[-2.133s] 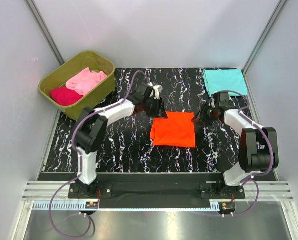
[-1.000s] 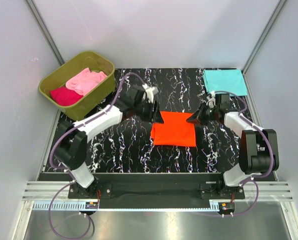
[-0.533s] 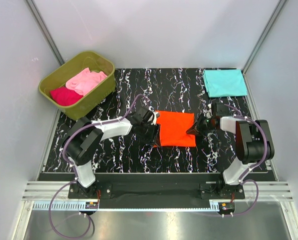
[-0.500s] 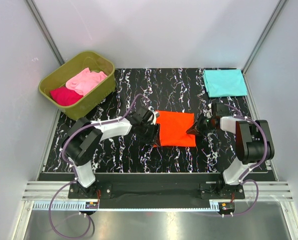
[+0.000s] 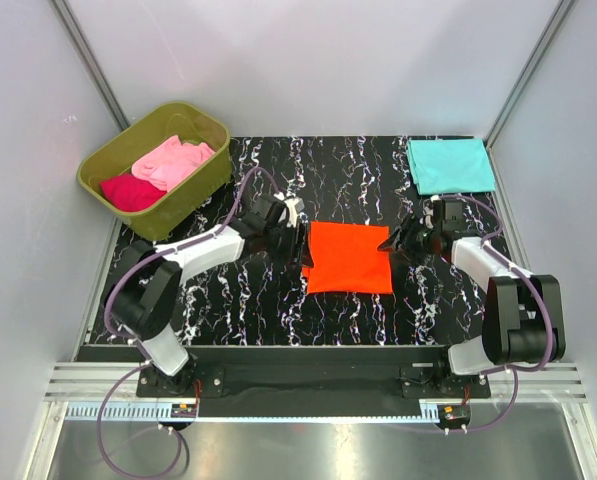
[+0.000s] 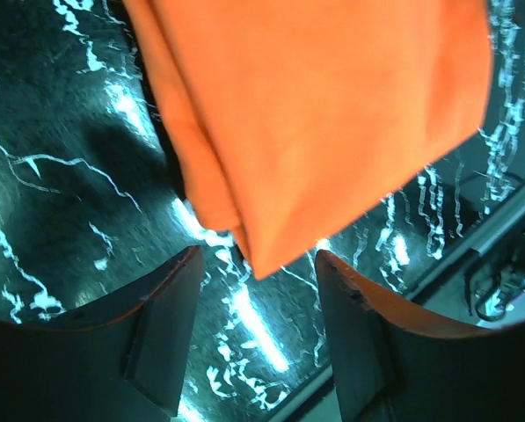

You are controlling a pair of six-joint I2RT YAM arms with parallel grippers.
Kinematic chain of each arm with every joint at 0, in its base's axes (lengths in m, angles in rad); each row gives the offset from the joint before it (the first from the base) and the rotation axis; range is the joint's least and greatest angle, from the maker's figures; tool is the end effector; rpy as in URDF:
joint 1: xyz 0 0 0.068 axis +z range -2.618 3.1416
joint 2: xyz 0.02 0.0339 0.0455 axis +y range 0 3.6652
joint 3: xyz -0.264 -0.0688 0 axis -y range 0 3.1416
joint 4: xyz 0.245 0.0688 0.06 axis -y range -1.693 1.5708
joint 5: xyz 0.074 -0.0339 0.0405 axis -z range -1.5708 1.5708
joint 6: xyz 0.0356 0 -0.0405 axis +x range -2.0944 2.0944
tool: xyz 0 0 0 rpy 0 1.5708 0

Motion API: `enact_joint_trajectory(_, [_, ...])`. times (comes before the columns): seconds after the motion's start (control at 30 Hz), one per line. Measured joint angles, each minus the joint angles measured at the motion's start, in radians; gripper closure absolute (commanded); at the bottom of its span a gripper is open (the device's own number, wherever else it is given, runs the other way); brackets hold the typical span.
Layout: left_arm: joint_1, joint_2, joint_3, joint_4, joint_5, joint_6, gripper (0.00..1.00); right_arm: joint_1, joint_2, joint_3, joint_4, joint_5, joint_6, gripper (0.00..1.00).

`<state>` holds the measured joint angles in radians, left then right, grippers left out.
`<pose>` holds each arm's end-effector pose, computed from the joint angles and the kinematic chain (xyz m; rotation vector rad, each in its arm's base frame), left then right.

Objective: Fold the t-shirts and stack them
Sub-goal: Fold the tshirt

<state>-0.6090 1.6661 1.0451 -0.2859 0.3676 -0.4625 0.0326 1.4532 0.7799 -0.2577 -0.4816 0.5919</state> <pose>0.2760 -0.2081 0.1981 0.3587 2.5968 -0.8785 0.2803 0.0256 0.1851 0.5041 2.5064 0.8548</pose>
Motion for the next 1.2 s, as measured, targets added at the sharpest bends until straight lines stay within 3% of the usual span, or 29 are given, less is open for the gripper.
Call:
enact_joint_trajectory(0.4, [0.000,0.165,0.038,0.066,0.025,0.018,0.48,0.000,0.025,-0.023,-0.050,0.071,-0.016,0.42])
enact_joint_trajectory(0.53, [0.000,0.172,0.038,0.076,0.042,0.015,0.63,0.000,0.032,-0.082,-0.024,0.074,-0.001,0.42])
enact_joint_trajectory(0.57, [0.000,0.172,0.038,0.083,0.049,0.011,0.72,0.000,0.032,-0.105,-0.011,0.072,0.009,0.43])
enact_joint_trajectory(0.7, [0.005,0.172,0.038,0.129,0.101,-0.024,0.86,0.000,0.031,-0.146,0.049,0.035,0.048,0.45])
enact_joint_trajectory(0.8, [0.010,0.172,0.038,0.161,0.140,-0.052,0.91,0.000,0.031,-0.162,0.082,0.023,0.066,0.46])
enact_joint_trajectory(0.87, [0.016,0.172,0.038,0.176,0.161,-0.076,0.88,0.000,0.030,-0.167,0.096,0.018,0.073,0.46])
enact_joint_trajectory(0.9, [0.019,0.172,0.038,0.179,0.166,-0.087,0.75,0.000,0.029,-0.170,0.099,0.018,0.076,0.46])
enact_joint_trajectory(1.0, [0.035,0.172,0.027,0.194,0.179,-0.119,0.61,0.000,0.023,-0.177,0.108,0.018,0.081,0.46])
enact_joint_trajectory(1.2, [0.048,0.172,-0.025,0.200,0.178,-0.148,0.56,0.000,0.020,-0.180,0.111,0.018,0.087,0.46])
